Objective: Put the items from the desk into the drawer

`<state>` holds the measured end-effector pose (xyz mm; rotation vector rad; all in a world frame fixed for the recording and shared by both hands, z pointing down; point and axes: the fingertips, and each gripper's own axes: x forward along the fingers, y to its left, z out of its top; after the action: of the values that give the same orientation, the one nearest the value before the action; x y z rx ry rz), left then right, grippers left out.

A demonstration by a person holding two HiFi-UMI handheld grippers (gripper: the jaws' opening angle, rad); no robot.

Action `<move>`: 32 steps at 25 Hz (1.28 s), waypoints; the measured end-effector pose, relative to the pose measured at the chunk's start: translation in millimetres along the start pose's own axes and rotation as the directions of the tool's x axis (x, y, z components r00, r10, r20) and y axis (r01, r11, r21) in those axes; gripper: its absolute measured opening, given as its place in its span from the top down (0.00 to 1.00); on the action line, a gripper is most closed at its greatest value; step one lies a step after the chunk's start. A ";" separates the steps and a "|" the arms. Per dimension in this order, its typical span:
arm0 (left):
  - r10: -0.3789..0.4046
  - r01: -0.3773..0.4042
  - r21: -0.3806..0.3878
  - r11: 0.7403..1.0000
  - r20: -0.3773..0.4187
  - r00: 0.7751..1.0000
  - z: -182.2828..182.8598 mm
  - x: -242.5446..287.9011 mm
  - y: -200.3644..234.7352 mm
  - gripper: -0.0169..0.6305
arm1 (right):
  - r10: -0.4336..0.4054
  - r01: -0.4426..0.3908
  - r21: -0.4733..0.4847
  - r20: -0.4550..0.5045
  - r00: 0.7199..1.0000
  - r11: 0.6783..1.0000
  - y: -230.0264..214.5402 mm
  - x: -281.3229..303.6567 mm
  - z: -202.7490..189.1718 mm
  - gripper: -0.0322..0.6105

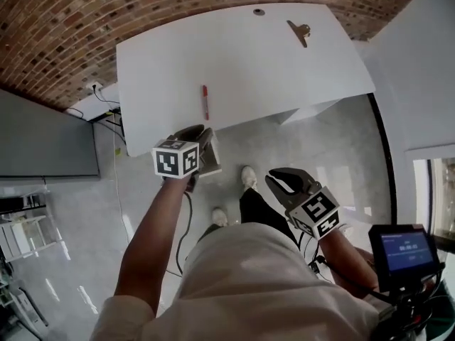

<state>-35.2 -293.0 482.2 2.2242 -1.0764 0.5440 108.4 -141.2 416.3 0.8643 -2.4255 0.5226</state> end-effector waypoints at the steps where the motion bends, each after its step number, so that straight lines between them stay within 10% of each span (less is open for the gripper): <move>1: 0.019 -0.020 -0.015 1.000 -0.027 0.999 -1.2 18.0 10.9 0.82 | 0.016 -0.016 0.003 -0.007 1.000 1.000 -16.0 5.1 3.9 0.88; 21: 0.282 -0.330 -0.097 0.939 -0.332 0.900 -13.6 166.9 141.3 0.85 | 0.120 -0.112 0.091 -0.098 0.988 0.990 -195.8 49.0 16.1 0.88; 32: 0.285 -0.328 -0.186 0.926 -0.223 0.932 -7.3 144.6 129.7 0.90 | 0.121 -0.113 0.086 -0.095 0.988 0.990 -181.1 52.5 9.9 0.88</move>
<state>-55.3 -432.1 616.4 1.7811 -1.3227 0.7186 190.7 -301.9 471.6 0.7132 -2.3872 0.6951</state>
